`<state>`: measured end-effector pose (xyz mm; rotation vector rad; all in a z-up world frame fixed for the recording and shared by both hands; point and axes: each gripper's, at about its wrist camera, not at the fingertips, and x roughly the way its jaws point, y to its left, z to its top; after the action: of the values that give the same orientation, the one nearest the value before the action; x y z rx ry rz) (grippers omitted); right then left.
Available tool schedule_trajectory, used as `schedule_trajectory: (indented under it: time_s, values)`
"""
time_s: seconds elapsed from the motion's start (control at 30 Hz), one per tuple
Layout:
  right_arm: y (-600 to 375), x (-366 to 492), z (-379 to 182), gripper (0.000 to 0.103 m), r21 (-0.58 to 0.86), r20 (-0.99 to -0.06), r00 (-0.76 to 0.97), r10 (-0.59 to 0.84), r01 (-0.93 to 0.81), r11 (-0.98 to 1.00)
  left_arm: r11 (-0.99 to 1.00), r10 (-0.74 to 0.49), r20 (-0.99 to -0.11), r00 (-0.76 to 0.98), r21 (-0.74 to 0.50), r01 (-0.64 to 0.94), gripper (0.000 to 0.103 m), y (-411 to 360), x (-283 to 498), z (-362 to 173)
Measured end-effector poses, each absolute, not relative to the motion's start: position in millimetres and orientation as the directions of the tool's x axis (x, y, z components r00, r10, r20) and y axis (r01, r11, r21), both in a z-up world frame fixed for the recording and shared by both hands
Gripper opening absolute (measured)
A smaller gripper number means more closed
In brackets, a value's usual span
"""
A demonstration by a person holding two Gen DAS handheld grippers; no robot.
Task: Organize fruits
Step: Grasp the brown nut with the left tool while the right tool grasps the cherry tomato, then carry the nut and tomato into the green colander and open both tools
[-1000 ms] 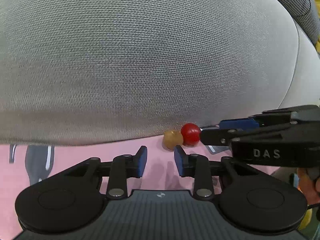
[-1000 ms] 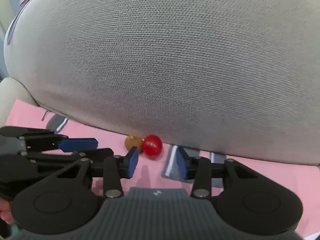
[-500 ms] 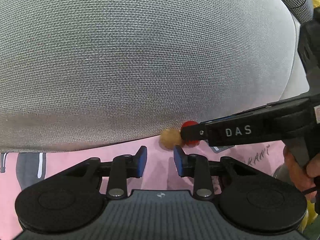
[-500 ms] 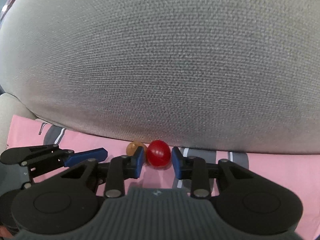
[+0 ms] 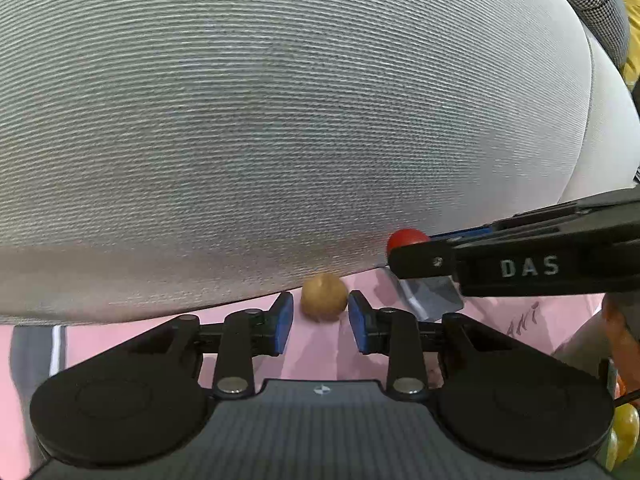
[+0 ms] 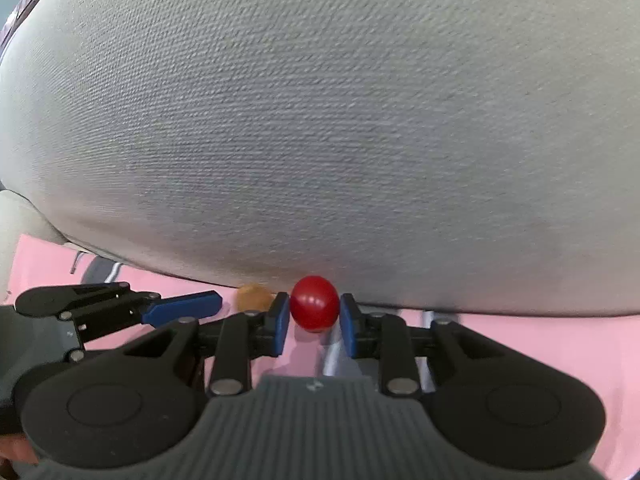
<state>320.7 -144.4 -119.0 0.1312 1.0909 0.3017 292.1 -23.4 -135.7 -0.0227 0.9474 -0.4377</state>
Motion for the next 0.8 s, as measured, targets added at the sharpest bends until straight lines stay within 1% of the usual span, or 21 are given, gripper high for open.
schedule_trajectory:
  time_s: [0.23, 0.27, 0.3, 0.37, 0.43, 0.5, 0.8]
  values:
    - [-165.0, 311.4, -115.9, 0.024, 0.25, -0.85, 0.442, 0.286, -0.138, 0.958, 0.923, -0.346, -0.798, 0.493, -0.196, 0.331, 0.039, -42.7, 302.2, -147.0]
    - [-166.5, 309.7, -116.2, 0.024, 0.252, -0.851, 0.441, 0.286, -0.135, 0.958, 0.924, -0.342, -0.8, 0.492, -0.192, 0.33, 0.038, -44.2, 303.1, -147.1]
    - [-168.1, 307.7, -115.9, 0.024, 0.254, -0.851, 0.44, 0.287, -0.133, 0.958, 0.925, -0.34, -0.802, 0.49, -0.19, 0.329, 0.034, -44.9, 303.6, -147.0]
    - [-173.7, 310.6, -123.4, 0.024, 0.258, -0.851, 0.439, 0.29, -0.132, 0.957, 0.923, -0.344, -0.806, 0.482, -0.197, 0.329, 0.031, -46.1, 308.2, -145.0]
    - [-177.6, 306.0, -130.1, 0.024, 0.261, -0.849, 0.439, 0.294, -0.135, 0.956, 0.925, -0.337, -0.809, 0.482, -0.189, 0.33, 0.03, -47.5, 309.4, -141.3]
    - [-176.2, 299.7, -130.4, 0.024, 0.262, -0.847, 0.441, 0.296, -0.138, 0.955, 0.925, -0.331, -0.809, 0.486, -0.176, 0.337, 0.03, -49.8, 307.7, -135.6]
    - [-186.9, 284.6, -93.9, 0.024, 0.255, -0.8, 0.507, 0.321, -0.196, 0.947, 0.917, -0.348, -0.783, 0.516, -0.168, 0.362, 0.03, -46.2, 294.4, -77.3]
